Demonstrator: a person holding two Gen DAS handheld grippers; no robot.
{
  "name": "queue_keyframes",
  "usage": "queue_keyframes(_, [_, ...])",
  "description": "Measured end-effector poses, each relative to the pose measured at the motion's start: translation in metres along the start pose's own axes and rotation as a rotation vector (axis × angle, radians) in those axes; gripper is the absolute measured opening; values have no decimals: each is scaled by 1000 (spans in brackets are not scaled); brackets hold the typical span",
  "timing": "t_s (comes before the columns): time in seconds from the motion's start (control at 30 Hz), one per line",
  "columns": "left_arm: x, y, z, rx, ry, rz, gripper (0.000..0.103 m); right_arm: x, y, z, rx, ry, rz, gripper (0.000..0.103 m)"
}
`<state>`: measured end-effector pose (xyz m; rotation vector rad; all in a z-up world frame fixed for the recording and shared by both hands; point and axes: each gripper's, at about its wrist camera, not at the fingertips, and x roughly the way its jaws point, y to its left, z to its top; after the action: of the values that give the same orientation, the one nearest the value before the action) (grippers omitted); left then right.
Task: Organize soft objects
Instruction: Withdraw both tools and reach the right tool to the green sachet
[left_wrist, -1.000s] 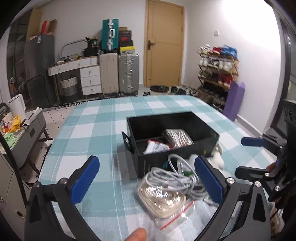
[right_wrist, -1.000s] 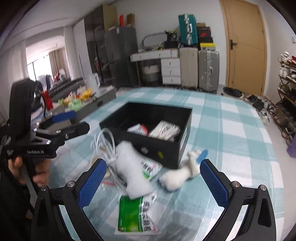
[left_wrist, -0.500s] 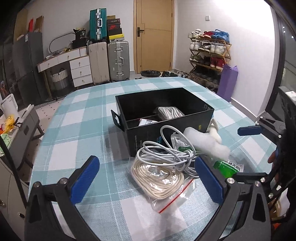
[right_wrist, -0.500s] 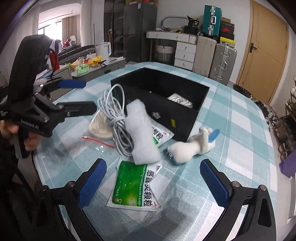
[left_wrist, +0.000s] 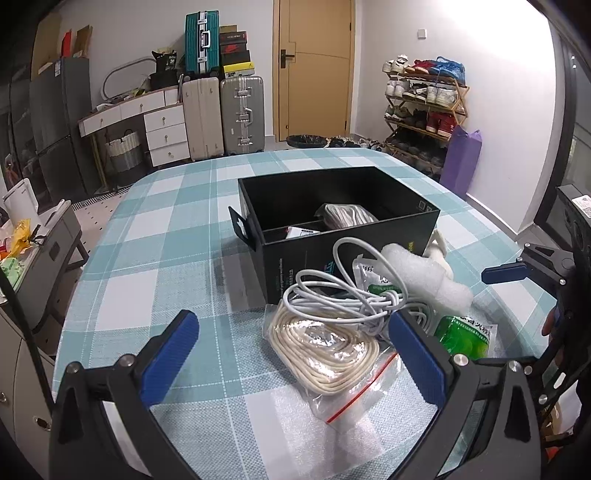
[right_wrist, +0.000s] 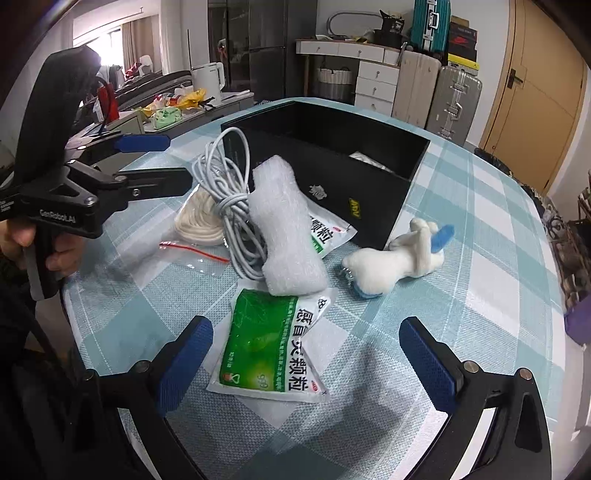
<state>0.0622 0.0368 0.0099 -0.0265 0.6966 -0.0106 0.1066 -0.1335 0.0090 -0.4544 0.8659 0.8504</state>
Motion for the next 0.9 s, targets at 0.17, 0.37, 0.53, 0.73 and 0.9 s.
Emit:
queue_keyframes(0.17, [5, 2, -2, -7, 21, 0, 103, 5, 1, -4, -12, 21, 3, 103])
queue_keyframes(0.37, [7, -1, -4, 15, 37, -5, 103, 13, 0, -7, -13, 59, 15, 103])
queue_keyframes(0.53, [6, -3, -4, 23, 36, 0, 103, 18, -1, -9, -7, 74, 1, 102])
queue_keyframes(0.73, [6, -1, -3, 15, 31, 4, 103, 17, -5, -10, 3, 78, -3, 102])
queue_keyframes(0.9, [6, 1, -4, 10, 33, 3, 103, 18, -6, -9, 18, 78, 14, 97])
